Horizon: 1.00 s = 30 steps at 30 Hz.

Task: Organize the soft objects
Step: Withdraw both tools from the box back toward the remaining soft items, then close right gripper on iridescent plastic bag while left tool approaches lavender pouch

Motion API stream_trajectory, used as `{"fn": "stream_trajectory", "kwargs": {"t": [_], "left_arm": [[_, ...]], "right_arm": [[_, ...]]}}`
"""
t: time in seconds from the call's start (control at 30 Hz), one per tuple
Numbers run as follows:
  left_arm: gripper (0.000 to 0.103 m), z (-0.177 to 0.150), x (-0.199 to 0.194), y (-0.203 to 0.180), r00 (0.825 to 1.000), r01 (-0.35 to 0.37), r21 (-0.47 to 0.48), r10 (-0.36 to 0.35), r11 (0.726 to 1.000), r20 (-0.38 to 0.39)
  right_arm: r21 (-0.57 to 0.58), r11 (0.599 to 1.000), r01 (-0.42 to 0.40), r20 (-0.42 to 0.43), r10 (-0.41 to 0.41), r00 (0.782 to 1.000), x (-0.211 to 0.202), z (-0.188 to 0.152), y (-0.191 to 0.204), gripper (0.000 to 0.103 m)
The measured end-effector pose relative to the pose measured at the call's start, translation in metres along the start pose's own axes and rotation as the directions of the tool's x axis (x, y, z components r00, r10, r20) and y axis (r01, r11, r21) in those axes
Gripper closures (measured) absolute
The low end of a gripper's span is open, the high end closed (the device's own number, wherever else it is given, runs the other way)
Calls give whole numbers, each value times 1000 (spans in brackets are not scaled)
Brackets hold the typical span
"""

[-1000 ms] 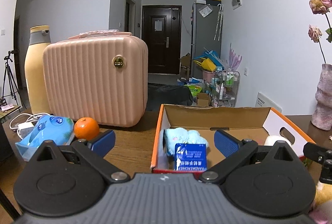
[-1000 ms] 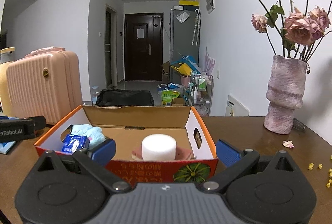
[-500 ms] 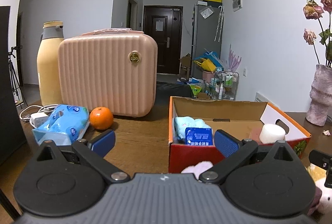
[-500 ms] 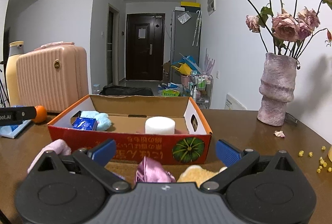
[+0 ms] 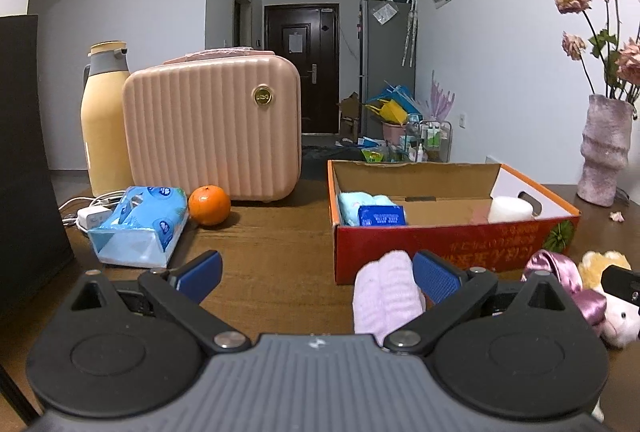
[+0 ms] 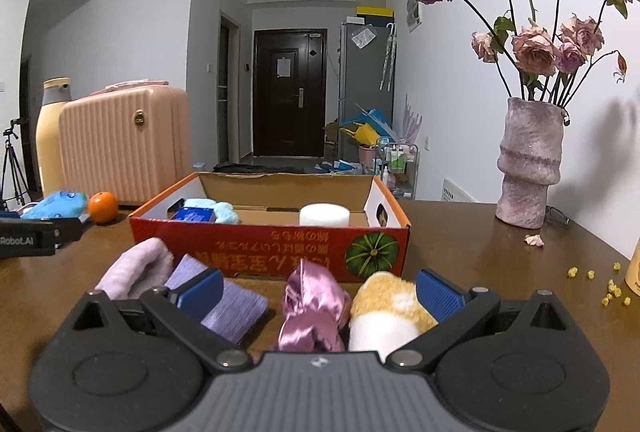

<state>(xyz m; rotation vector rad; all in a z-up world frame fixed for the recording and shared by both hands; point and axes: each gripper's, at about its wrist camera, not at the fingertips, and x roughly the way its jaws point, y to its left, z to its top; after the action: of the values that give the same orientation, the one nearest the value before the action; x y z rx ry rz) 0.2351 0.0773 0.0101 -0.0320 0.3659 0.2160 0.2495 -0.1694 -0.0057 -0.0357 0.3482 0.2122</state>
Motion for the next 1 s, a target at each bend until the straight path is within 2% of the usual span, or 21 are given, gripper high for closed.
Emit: {"fn": "stream_trajectory", "kwargs": {"t": [0.2,0.53,1.0], "left_arm": [[0,-10,-13,-1,1000,-4,33,5,999,-13],[0,-26,-39,3,999,43,62,-41,997,-36],[0,-38,-59,17,997,62,56,-59,996,-58]], "right_arm": [[-10,1000,-6,1,6,1000,-15,-10,4,0],[-18,1000,-16,5,16,1000,-35,-22,10,0],[-22,999,-47,3,47,999,-48,-32,20,0]]}}
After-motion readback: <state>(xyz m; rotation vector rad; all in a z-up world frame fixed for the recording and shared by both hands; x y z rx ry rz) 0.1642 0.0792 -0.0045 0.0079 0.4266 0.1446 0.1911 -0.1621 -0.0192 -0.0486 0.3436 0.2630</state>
